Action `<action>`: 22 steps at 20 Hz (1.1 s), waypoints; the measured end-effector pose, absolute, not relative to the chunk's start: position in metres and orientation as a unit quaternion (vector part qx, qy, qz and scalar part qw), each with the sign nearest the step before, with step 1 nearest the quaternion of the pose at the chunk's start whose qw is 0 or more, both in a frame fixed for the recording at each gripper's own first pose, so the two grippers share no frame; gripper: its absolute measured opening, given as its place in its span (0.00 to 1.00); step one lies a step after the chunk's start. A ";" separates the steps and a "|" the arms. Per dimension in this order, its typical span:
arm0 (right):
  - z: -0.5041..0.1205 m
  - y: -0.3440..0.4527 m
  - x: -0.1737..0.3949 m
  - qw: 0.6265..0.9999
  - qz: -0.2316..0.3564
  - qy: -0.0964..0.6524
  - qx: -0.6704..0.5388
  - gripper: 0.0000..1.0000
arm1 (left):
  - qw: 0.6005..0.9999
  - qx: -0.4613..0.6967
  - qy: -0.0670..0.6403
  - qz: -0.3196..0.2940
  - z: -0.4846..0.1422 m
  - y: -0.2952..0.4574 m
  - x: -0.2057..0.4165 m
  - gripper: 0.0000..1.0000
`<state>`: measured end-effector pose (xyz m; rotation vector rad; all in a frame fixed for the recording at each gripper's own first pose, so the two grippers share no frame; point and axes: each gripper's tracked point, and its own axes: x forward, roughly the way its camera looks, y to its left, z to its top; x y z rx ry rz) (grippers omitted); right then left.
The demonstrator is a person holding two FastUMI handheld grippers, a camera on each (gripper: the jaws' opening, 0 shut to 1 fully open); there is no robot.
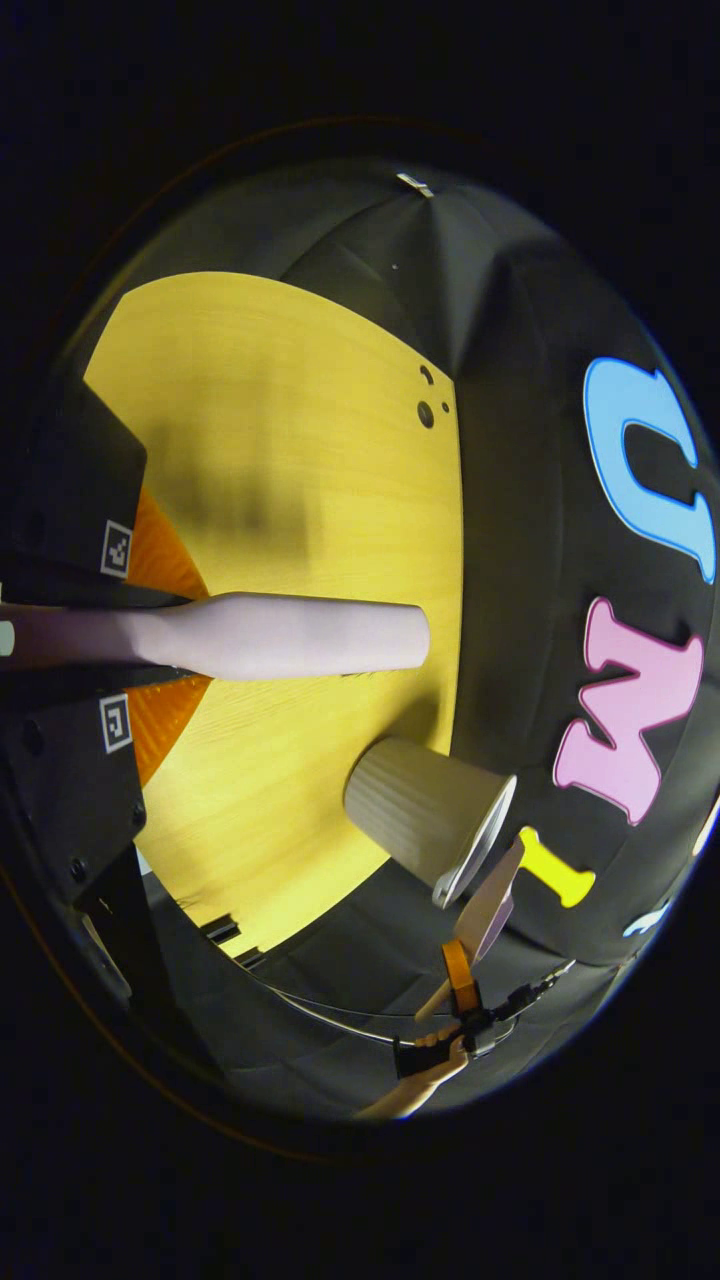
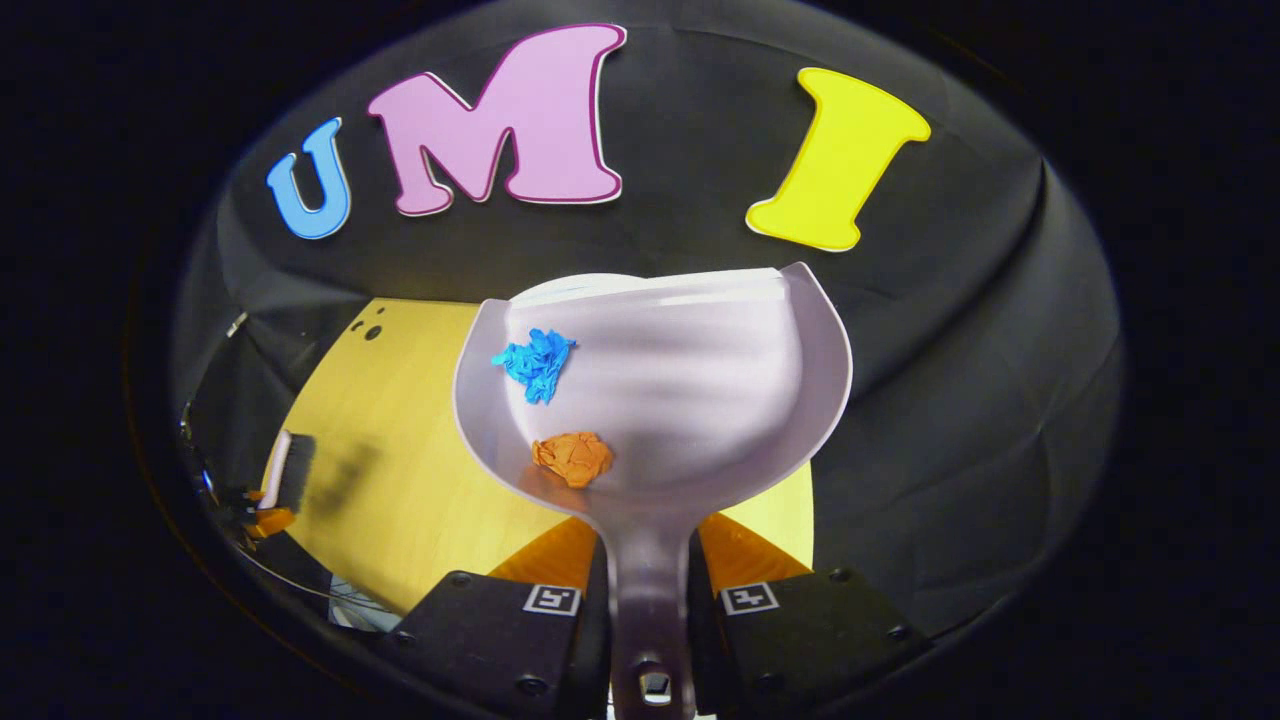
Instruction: Pick up the small broom and dustpan from the desktop, sweep the trash into the dustpan with the broom, and then empty the trash into the garbage bin.
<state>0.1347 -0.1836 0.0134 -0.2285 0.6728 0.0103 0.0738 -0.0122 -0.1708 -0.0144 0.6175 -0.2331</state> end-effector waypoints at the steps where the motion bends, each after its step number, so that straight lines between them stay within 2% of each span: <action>1: 0.011 -0.188 0.145 0.936 -0.004 0.325 -0.136 0.36 | 0.946 -0.013 0.305 -0.107 -0.171 -0.008 0.074 0.28; 2: 0.010 -0.193 0.153 0.934 -0.012 0.321 -0.160 0.36 | 0.947 -0.020 0.306 -0.101 -0.170 -0.004 0.075 0.31; 4: 0.005 -0.196 0.167 0.928 -0.024 0.315 -0.199 0.36 | 0.946 -0.033 0.307 -0.093 -0.170 0.001 0.077 0.28; 5: 0.006 -0.197 0.165 0.926 -0.027 0.311 -0.214 0.36 | 0.947 -0.036 0.308 -0.090 -0.170 0.003 0.078 0.31; 6: 0.008 -0.197 0.167 0.923 -0.030 0.309 -0.227 0.36 | 0.946 -0.036 0.308 -0.089 -0.170 0.004 0.079 0.28; 7: 0.009 -0.198 0.171 0.920 -0.034 0.306 -0.241 0.36 | 0.946 -0.035 0.309 -0.087 -0.171 0.007 0.079 0.31; 9: 0.010 -0.201 0.179 0.911 -0.043 0.293 -0.287 0.36 | 0.945 -0.034 0.312 -0.087 -0.172 0.008 0.081 0.31; 10: 0.012 -0.203 0.182 0.904 -0.050 0.281 -0.320 0.36 | 0.945 -0.034 0.314 -0.088 -0.172 0.008 0.081 0.28; 14: 0.020 -0.205 0.190 0.865 -0.066 0.251 -0.429 0.36 | 0.944 -0.029 0.314 -0.095 -0.173 0.005 0.085 0.28; 16: 0.021 -0.209 0.196 0.833 -0.071 0.236 -0.496 0.36 | 0.944 -0.032 0.314 -0.100 -0.173 0.002 0.084 0.31; 17: 0.020 -0.207 0.195 0.817 -0.068 0.229 -0.524 0.36 | 0.943 -0.034 0.315 -0.102 -0.175 0.003 0.085 0.28; 20: 0.029 -0.208 0.197 0.780 -0.070 0.211 -0.585 0.36 | 0.942 -0.034 0.319 -0.104 -0.179 0.002 0.083 0.31; 22: 0.038 -0.213 0.187 0.759 -0.073 0.202 -0.615 0.35 | 0.939 -0.042 0.322 -0.112 -0.182 -0.001 0.081 0.28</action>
